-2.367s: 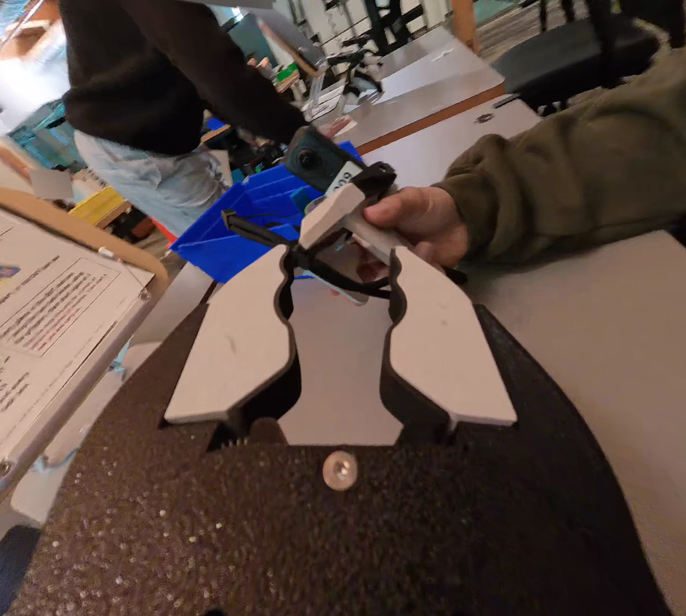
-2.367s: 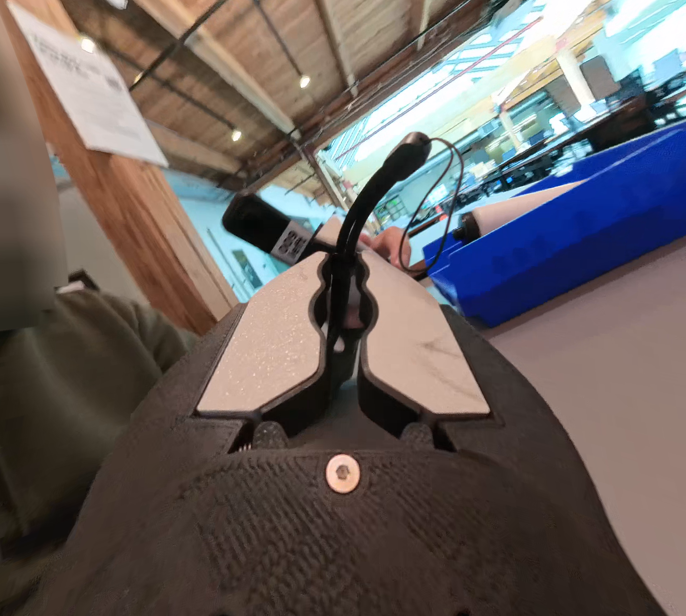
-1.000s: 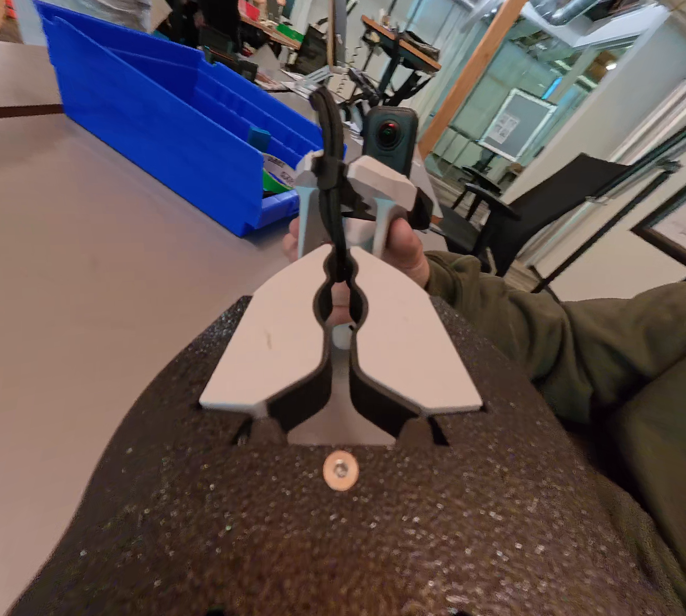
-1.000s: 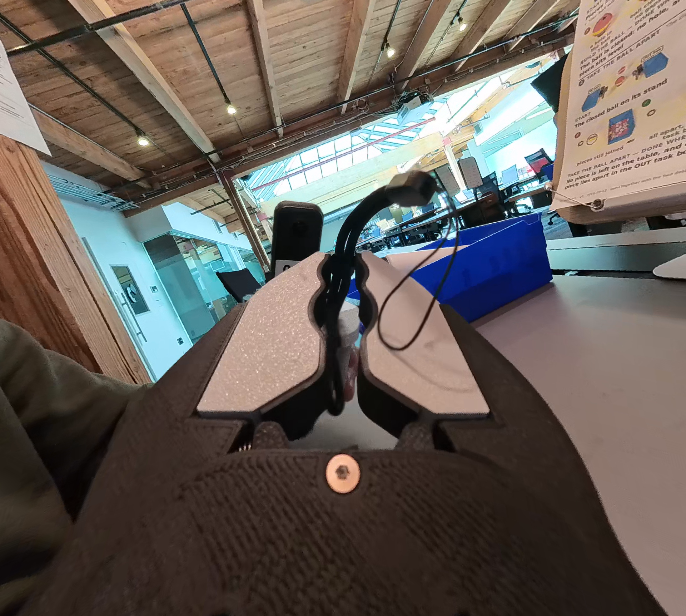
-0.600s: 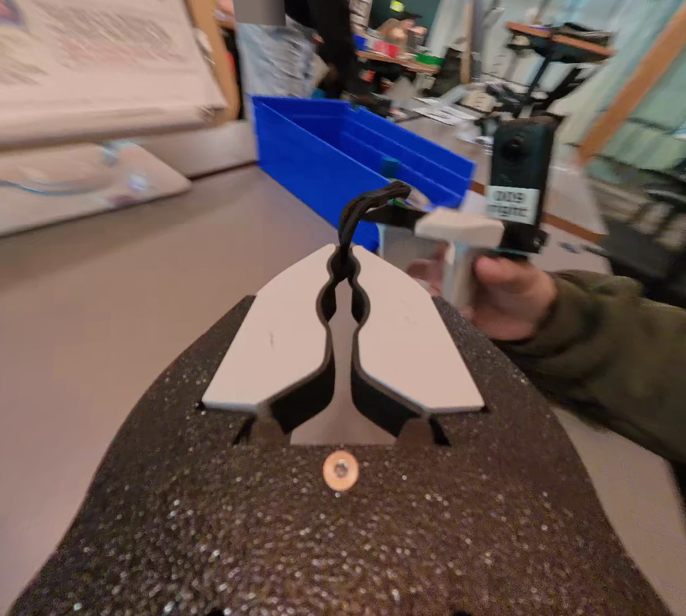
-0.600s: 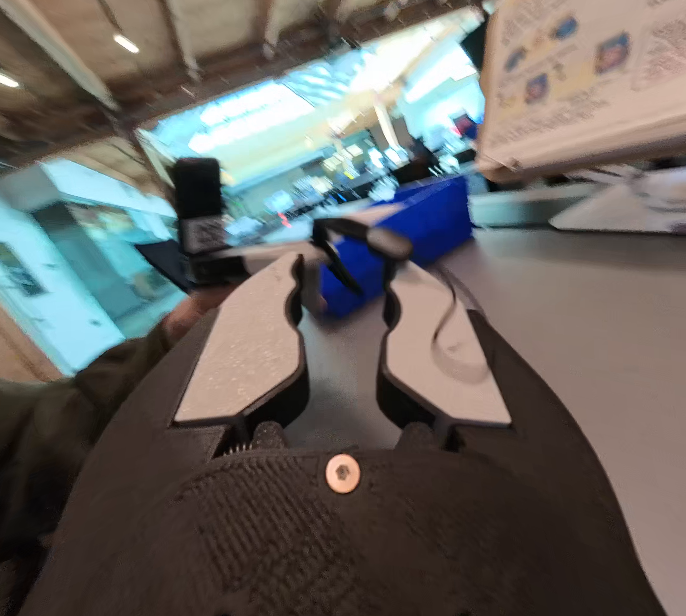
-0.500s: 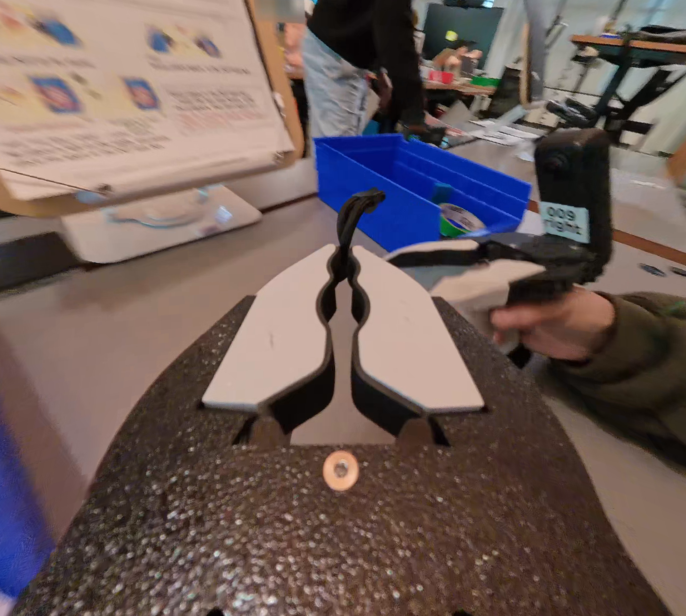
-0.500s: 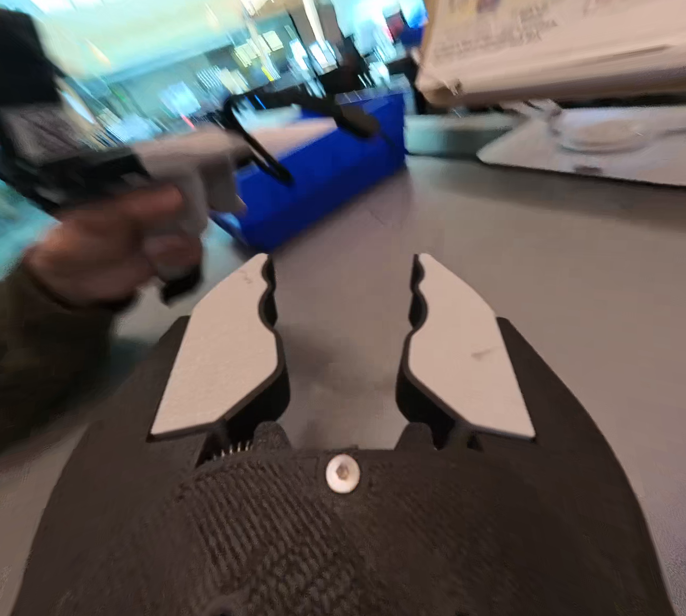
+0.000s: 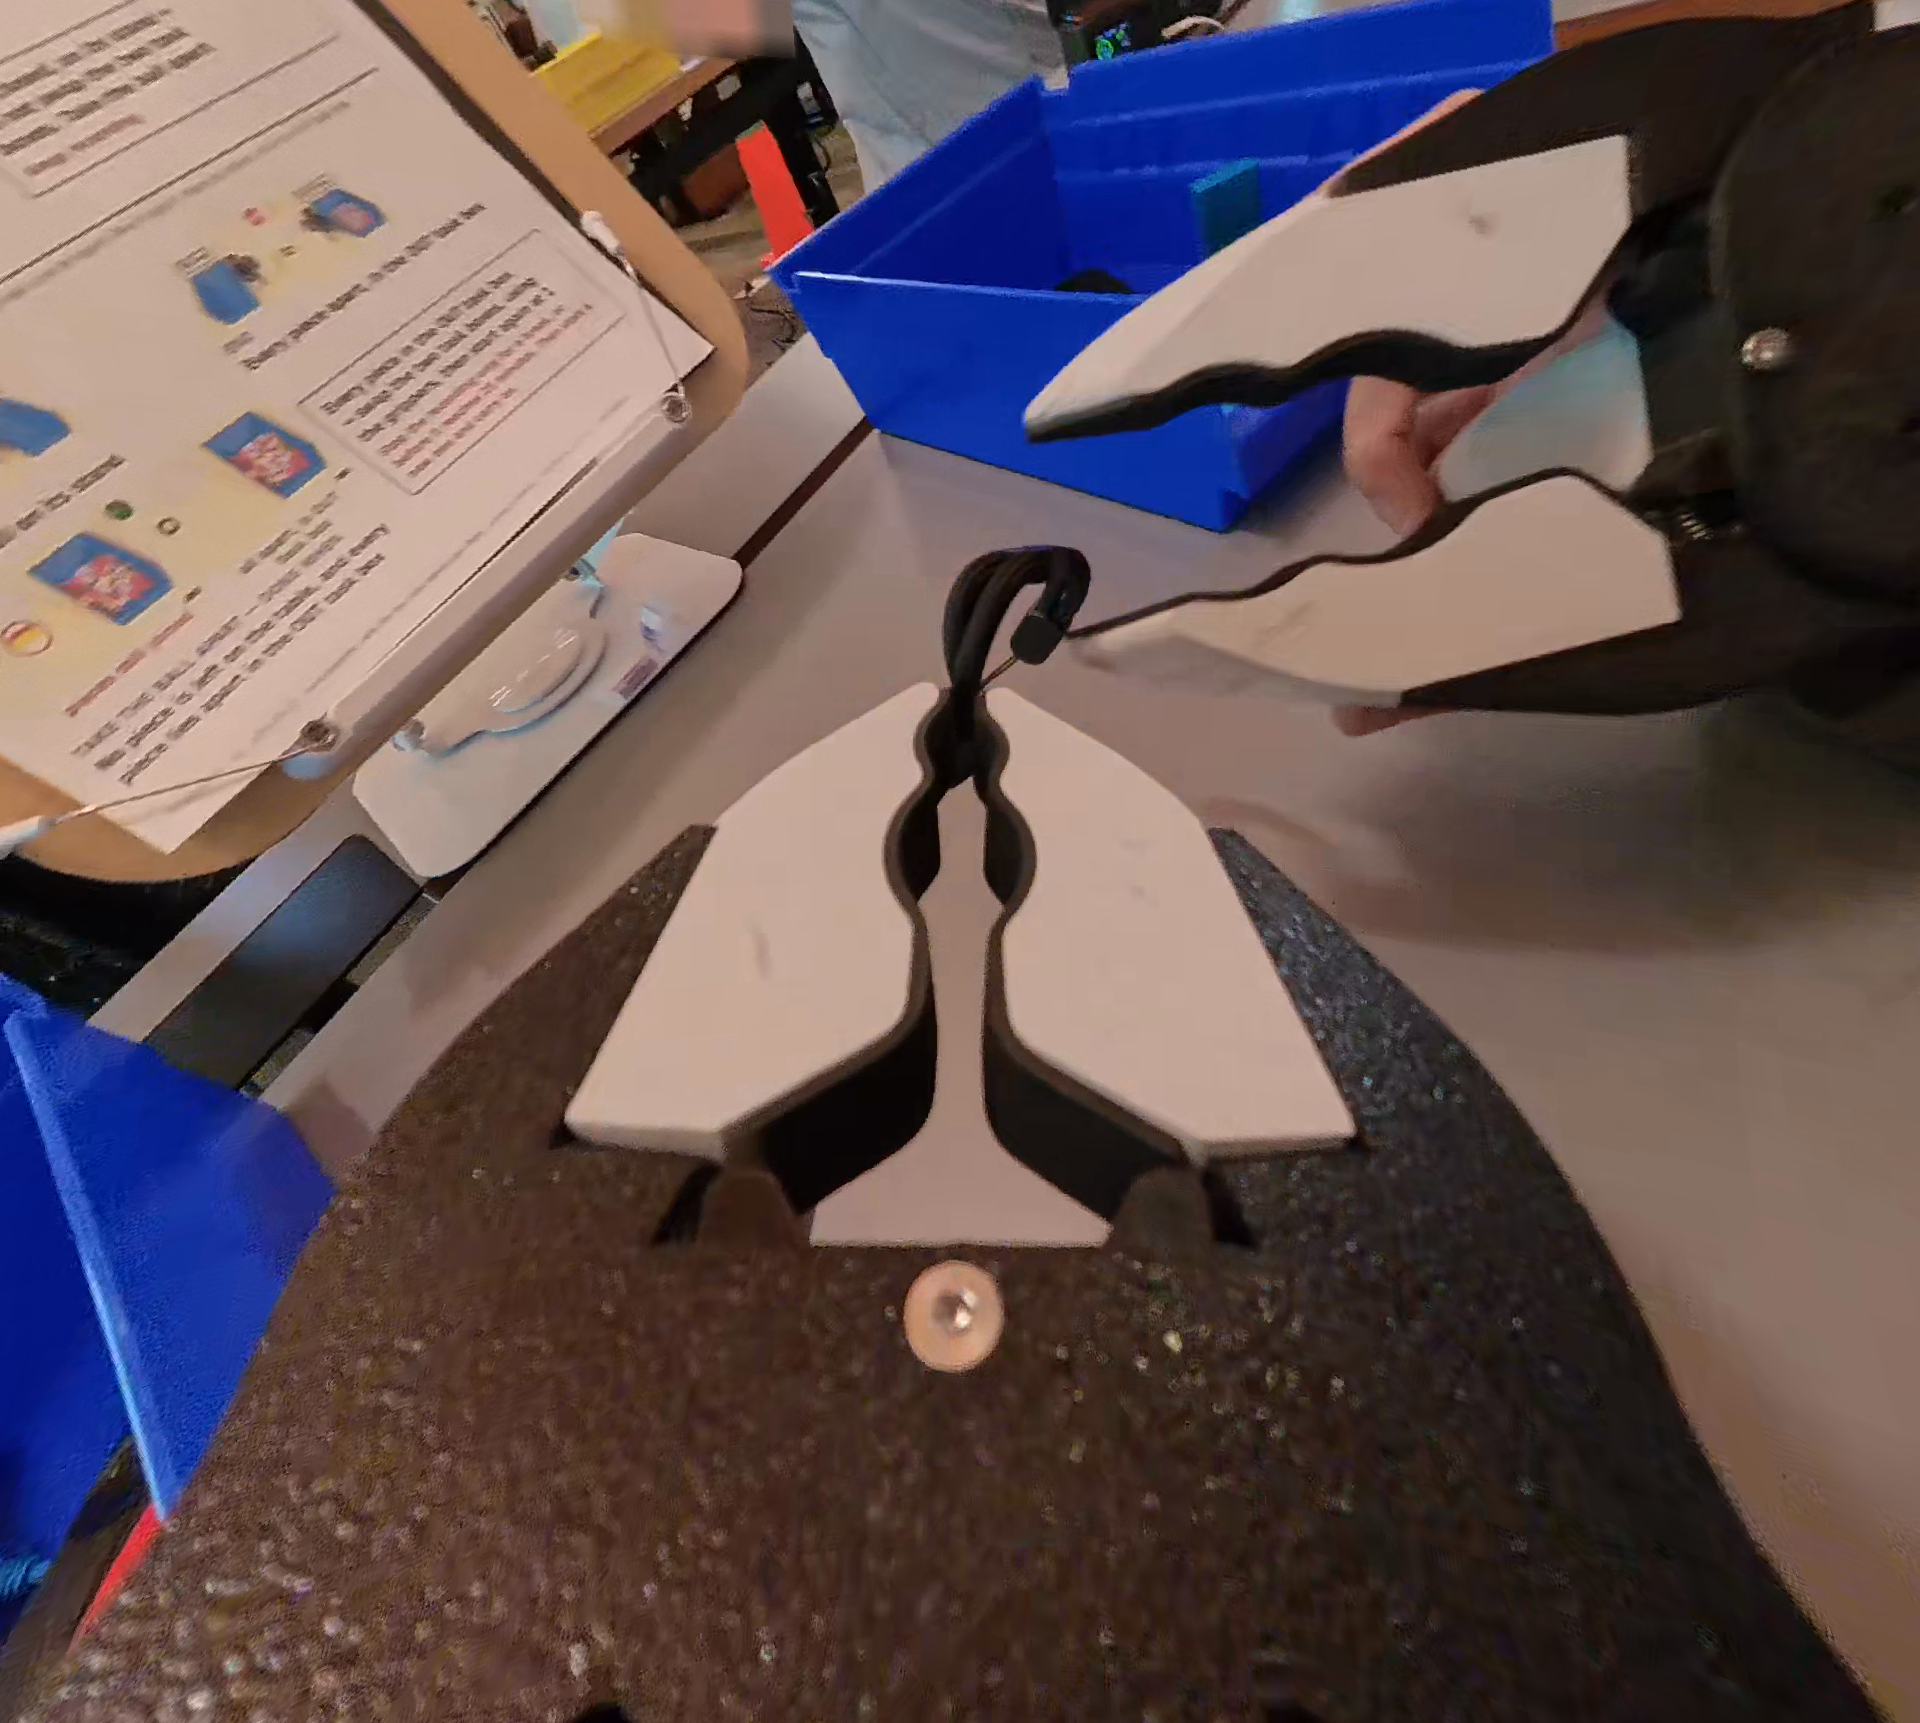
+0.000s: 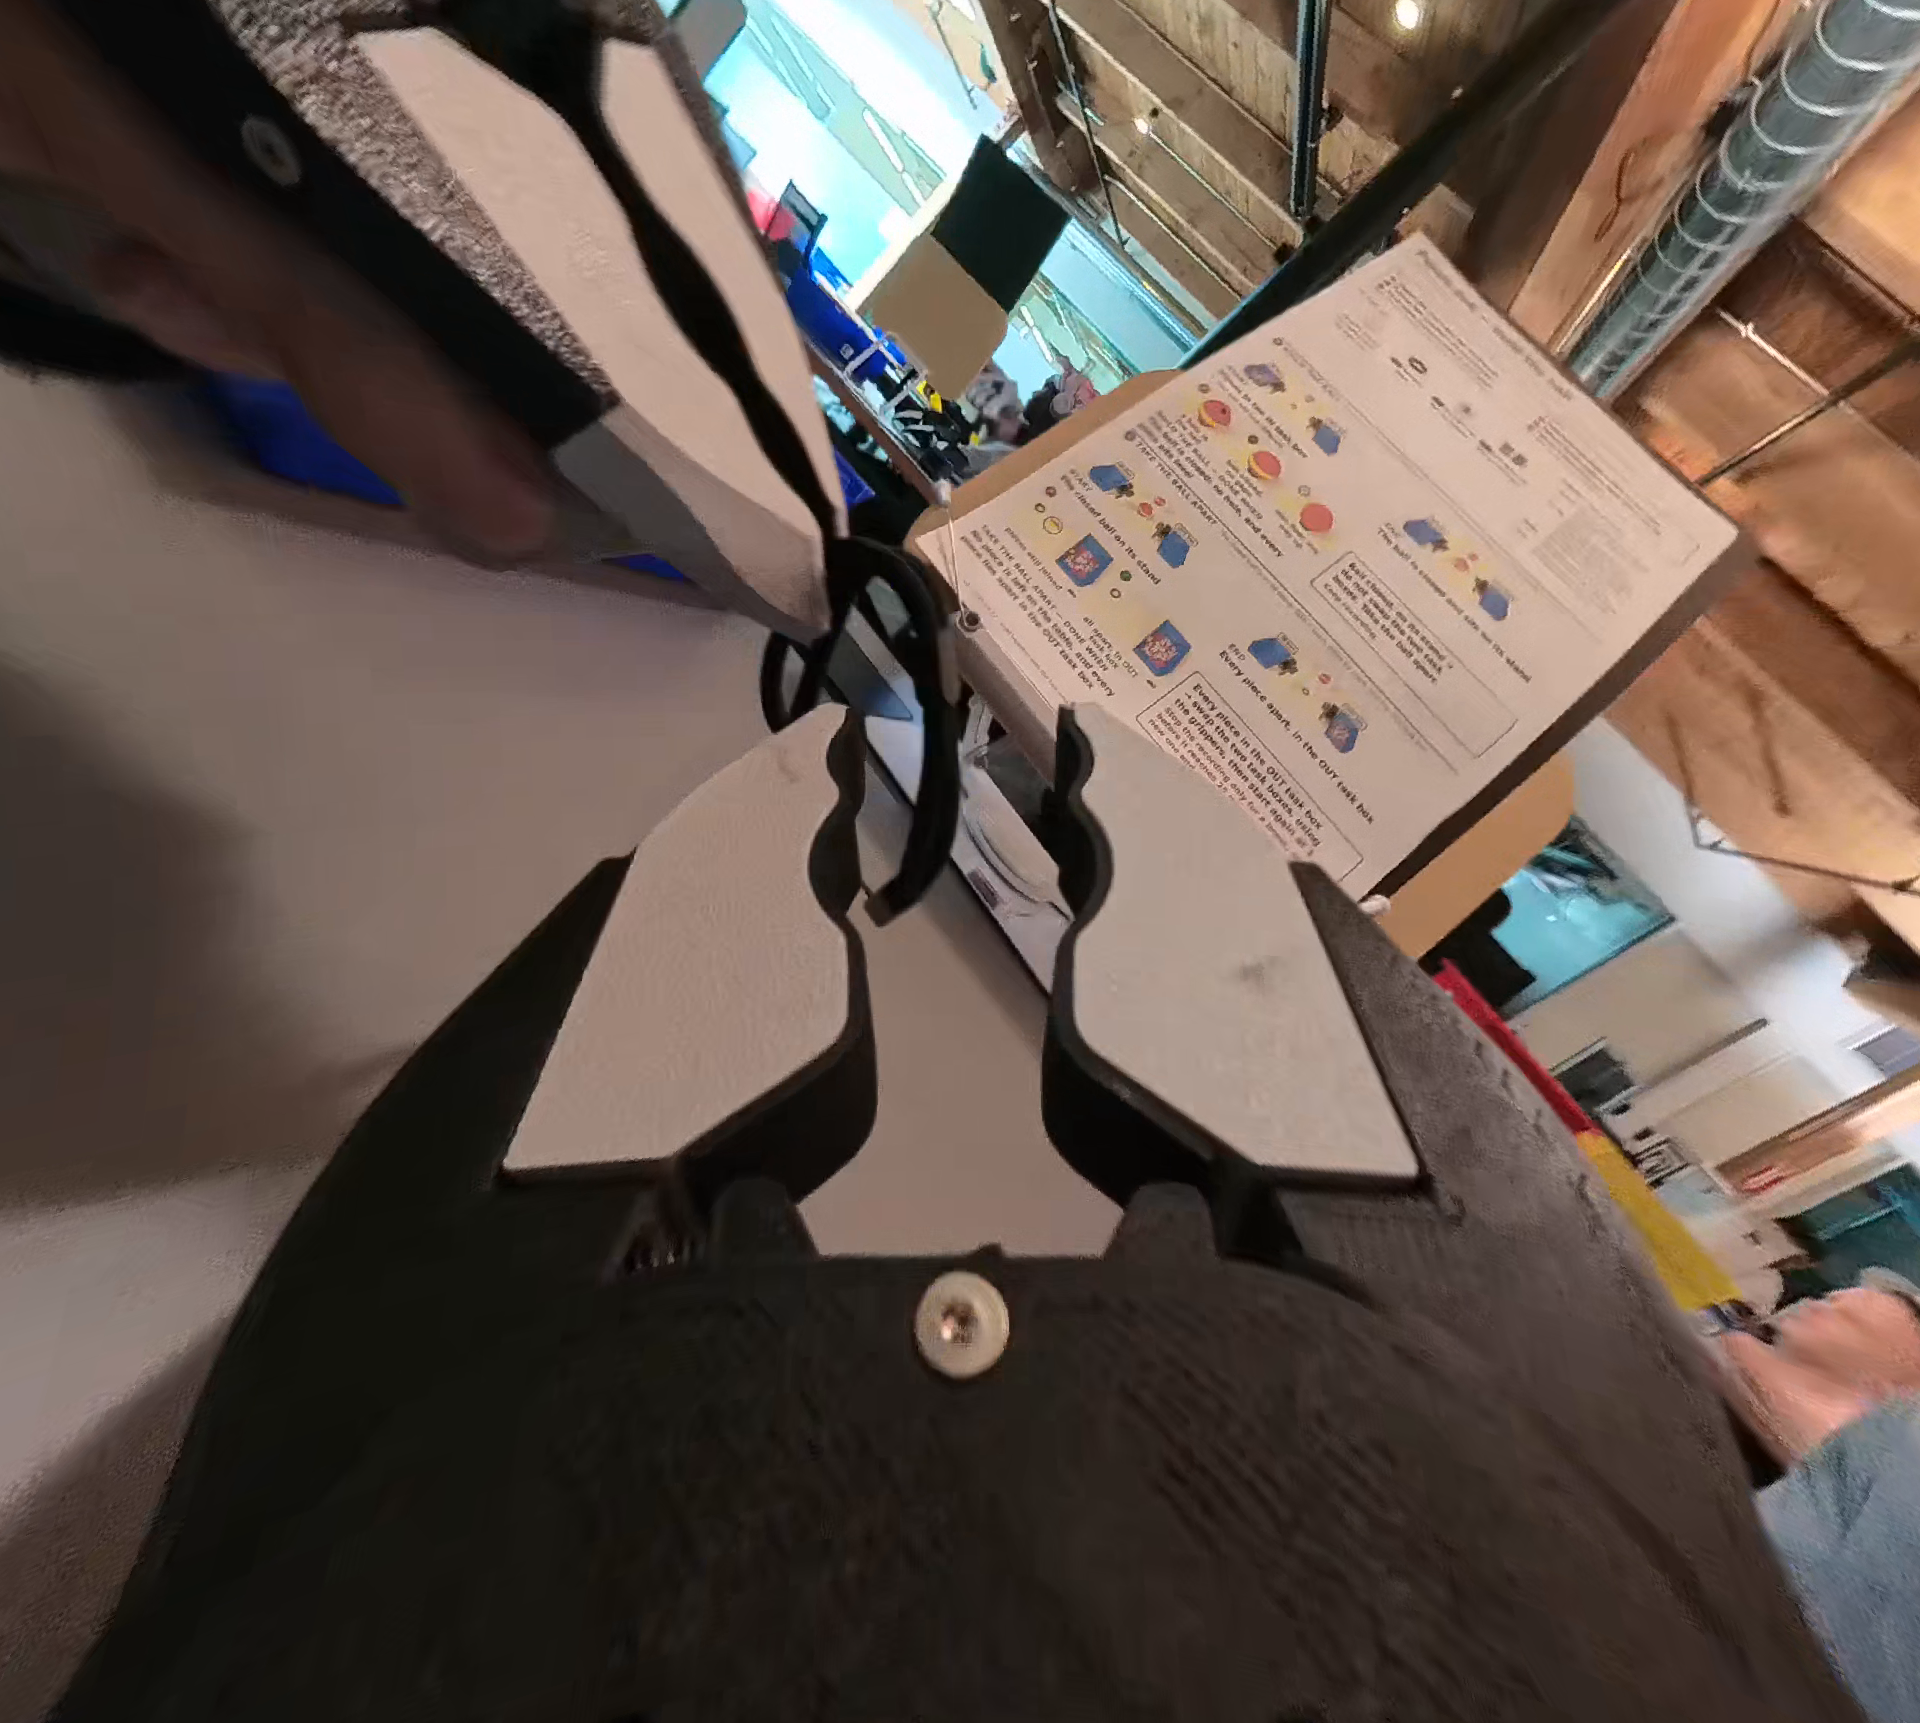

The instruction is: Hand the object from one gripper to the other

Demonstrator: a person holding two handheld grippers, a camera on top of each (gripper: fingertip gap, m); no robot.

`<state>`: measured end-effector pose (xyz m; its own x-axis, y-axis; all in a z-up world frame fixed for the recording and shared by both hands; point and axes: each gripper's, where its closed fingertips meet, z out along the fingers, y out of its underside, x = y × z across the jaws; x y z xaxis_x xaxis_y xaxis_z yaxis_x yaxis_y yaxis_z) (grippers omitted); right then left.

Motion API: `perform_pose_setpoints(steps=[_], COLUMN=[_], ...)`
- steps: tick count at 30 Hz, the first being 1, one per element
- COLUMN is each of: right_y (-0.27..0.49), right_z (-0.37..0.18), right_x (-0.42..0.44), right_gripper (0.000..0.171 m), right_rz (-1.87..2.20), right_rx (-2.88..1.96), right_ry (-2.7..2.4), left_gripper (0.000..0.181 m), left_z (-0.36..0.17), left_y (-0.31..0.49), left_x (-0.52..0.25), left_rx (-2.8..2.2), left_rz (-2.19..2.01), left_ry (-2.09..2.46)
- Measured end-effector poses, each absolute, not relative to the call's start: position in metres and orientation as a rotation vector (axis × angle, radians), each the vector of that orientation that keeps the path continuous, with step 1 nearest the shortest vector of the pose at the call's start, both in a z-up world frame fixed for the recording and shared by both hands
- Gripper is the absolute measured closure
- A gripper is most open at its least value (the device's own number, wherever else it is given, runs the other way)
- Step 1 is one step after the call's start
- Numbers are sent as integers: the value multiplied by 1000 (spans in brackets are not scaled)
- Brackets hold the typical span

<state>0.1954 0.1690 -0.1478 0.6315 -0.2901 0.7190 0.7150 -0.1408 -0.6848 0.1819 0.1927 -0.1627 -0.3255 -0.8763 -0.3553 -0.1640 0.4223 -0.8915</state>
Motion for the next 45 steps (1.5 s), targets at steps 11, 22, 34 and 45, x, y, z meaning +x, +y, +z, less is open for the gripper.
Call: perform_pose_setpoints(steps=[11, 22, 34, 45], right_y=[167, 137, 140, 138], right_z=[-144, -97, -102, -105], right_x=[192, 165, 140, 211], right_gripper=[166, 165, 166, 111], right_rz=[-783, 350, 452, -135], right_rx=[-1484, -1108, -1121, -1196], right_ry=[-353, -138, -241, -11], left_gripper=[177, 149, 178, 178], left_z=[-161, -130, -155, -154], left_y=[174, 175, 126, 244], left_x=[181, 158, 144, 183], left_rx=[-839, -948, -804, -817], left_rz=[-1066, -1844, -1846, -627], left_ry=[1764, 1683, 1979, 1610])
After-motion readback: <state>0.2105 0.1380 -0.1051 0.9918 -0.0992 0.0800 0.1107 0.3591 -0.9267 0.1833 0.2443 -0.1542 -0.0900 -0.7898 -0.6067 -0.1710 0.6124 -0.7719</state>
